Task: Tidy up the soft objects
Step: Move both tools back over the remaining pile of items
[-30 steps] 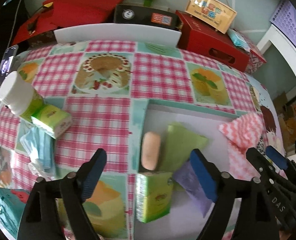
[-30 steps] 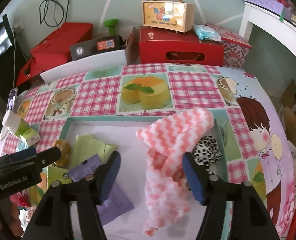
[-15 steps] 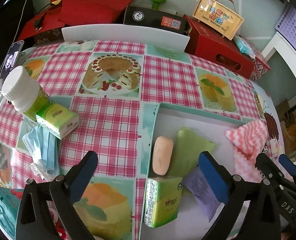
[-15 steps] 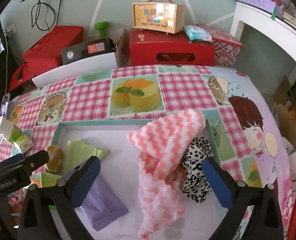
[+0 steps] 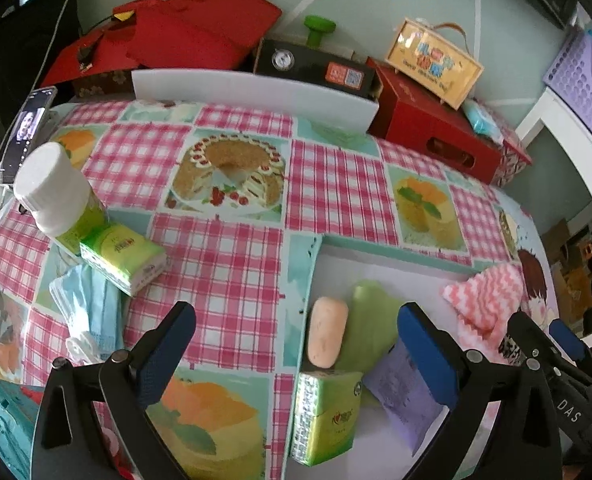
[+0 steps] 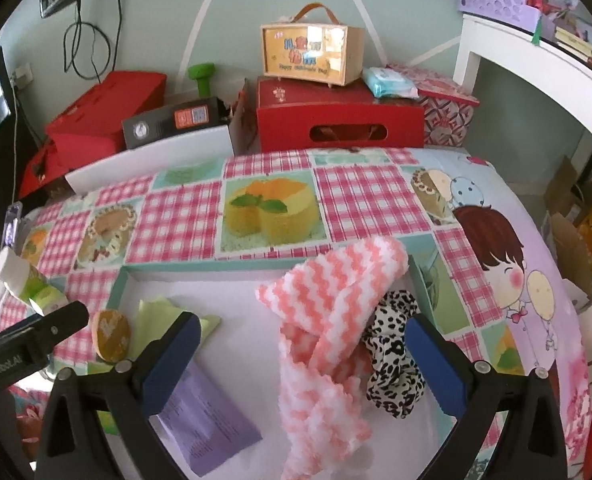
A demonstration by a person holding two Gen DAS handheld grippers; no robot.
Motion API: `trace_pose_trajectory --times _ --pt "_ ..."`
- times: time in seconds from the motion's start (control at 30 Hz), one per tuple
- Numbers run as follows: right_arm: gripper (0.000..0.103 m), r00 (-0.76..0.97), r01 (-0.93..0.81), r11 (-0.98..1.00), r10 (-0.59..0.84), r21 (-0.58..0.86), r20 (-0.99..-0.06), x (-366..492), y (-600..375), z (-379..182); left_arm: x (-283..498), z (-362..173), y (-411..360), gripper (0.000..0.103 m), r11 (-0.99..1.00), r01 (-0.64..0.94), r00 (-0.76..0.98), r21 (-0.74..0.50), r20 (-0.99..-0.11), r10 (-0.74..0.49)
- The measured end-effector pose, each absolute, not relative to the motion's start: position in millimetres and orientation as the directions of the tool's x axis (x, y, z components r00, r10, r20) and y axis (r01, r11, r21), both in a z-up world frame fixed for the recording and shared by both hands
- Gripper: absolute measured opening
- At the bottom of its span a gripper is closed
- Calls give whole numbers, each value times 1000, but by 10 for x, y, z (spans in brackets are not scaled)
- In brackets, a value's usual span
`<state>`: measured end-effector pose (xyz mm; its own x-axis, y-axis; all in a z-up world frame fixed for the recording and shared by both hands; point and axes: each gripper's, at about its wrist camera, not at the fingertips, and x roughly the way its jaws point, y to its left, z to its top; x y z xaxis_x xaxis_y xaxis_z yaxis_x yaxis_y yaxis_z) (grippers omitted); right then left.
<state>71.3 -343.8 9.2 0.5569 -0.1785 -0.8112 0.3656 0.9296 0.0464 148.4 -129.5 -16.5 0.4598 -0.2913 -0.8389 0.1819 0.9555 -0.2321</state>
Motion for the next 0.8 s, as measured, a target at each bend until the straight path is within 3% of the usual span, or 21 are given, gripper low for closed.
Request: trace_pose_trajectory --times 0.3,0.43,0.8 --pt "103 594 367 929 -199 42 -779 706 -3376 219 1465 -4 -1062 101 964 150 559 -218 -786 -265" --pt "103 612 344 933 -139 104 -778 733 -3342 218 1474 7 -963 101 962 142 554 -233 -787 -272" --pt "103 630 298 948 -111 108 -769 816 -3132 167 1478 125 -591 101 960 111 591 -257 -760 -272"
